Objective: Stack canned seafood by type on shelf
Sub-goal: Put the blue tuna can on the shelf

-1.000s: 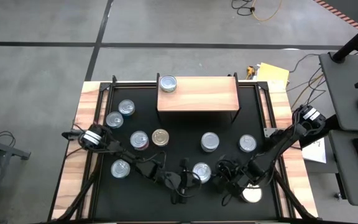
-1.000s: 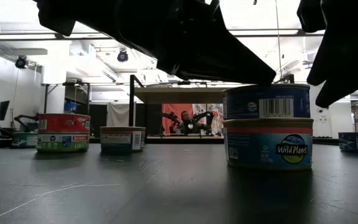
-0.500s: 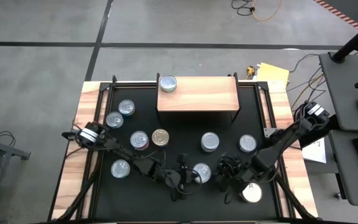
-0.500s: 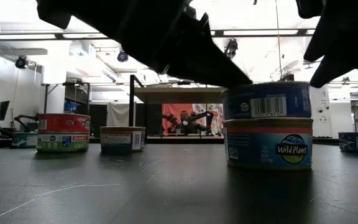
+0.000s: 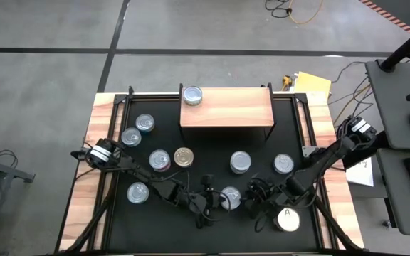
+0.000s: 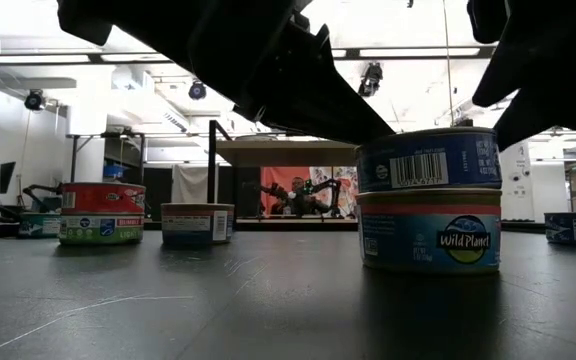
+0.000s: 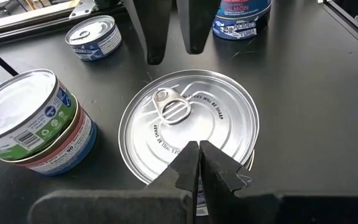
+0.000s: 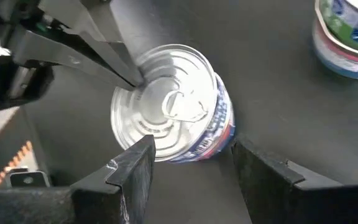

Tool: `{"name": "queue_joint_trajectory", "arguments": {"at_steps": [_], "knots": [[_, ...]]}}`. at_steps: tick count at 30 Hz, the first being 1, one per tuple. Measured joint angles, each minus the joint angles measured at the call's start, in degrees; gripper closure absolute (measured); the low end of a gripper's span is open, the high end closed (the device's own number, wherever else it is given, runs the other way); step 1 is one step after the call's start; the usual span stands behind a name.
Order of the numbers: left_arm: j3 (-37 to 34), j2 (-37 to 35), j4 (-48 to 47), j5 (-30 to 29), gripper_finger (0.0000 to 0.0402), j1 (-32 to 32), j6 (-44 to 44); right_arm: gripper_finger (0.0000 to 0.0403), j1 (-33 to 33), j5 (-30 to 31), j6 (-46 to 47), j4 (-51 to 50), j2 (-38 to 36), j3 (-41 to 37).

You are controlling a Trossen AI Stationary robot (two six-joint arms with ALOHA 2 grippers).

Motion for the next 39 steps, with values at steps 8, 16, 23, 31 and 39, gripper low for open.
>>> {"name": "queue_joint_trajectory", "arguments": {"at_steps": [8,16,23,31,39], "knots": [[-0.71,0.02,0.31,-0.02,0.0401,-0.01,-0.97,0.0202,0.0,1.25,3.01,1.93,0.69,-1.64],[-0.81,0.13,1.17,0.03,0.0401,-0.1,-1.09,0.0202,0.0,2.1,2.48,4.63,0.85,-1.84],[-0.96,0.15,1.22,0.08,0.0401,-0.1,-1.04,0.0202,0.0,3.34,2.11,6.43,0.87,-2.48],[-1.2,0.33,1.75,0.1,0.0401,-0.12,-1.21,0.0202,0.0,3.43,3.21,9.97,0.87,-4.65],[-1.22,0.35,1.81,0.1,0.0401,-0.12,-1.04,0.0202,0.0,3.64,3.31,10.63,0.87,-4.98]]}}
